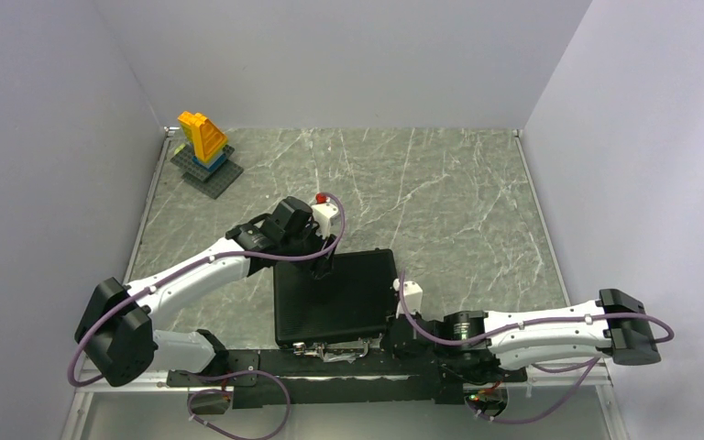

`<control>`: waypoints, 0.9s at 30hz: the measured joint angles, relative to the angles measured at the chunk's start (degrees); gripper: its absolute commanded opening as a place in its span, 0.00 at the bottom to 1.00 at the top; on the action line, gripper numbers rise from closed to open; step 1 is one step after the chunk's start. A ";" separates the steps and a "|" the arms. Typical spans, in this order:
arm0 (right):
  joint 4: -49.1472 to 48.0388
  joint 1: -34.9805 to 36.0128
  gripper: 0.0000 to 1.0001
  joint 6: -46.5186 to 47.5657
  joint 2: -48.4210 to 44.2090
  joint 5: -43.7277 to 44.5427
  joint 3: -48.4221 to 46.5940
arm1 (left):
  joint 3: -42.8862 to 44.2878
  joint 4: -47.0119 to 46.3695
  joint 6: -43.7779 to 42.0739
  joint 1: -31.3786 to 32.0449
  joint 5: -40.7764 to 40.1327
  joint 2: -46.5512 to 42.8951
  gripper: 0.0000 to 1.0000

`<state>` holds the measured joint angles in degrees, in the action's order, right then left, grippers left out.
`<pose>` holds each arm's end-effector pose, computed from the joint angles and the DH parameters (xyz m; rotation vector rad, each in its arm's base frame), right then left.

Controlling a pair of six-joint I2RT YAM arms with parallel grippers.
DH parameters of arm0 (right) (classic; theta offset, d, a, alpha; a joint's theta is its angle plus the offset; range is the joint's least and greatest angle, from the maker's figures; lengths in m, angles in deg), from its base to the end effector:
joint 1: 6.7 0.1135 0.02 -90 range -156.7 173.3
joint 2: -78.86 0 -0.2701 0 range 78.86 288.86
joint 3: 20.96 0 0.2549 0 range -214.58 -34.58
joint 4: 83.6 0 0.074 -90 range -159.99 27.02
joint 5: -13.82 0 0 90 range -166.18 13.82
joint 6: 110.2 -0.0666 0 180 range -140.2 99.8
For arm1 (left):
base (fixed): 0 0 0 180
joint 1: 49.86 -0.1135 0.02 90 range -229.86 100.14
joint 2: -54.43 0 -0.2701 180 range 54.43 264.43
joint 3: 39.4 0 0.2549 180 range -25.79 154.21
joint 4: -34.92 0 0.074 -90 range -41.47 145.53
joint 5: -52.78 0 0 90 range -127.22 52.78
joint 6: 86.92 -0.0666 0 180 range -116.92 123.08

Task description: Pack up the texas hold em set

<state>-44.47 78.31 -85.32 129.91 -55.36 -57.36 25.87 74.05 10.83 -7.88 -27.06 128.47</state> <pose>0.0390 0.1746 0.1492 -0.2897 2.5403 0.6856 0.2086 -0.2035 0.2308 0.8110 2.3453 -0.6014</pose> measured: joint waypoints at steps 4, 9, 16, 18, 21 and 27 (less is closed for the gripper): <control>0.04 3.78 0.20 0.09 -0.02 4.48 0.11 | 0.00 0.02 0.00 0.00 -0.13 -0.31 0.61; -0.70 6.16 0.21 0.44 1.77 7.96 0.33 | 0.00 0.02 0.00 0.00 -0.59 -1.03 0.61; -0.74 6.97 0.21 0.00 6.97 9.27 -1.92 | 0.00 0.02 -0.02 0.00 -0.79 -1.14 0.61; -0.35 7.13 0.23 0.11 7.82 9.49 -2.69 | 0.00 0.02 0.00 0.00 -0.79 -1.14 0.61; 0.00 7.45 0.27 0.20 8.72 9.92 -3.37 | 0.00 0.00 0.00 0.00 -0.76 -1.14 0.61; -0.07 8.70 0.38 -0.28 10.34 10.95 -4.17 | 0.00 0.02 0.00 0.00 -0.76 -1.42 0.61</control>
<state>-44.53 87.01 -85.61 140.25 -44.41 -61.54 25.87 74.07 10.83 -7.88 -27.83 127.05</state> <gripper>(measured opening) 0.336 0.606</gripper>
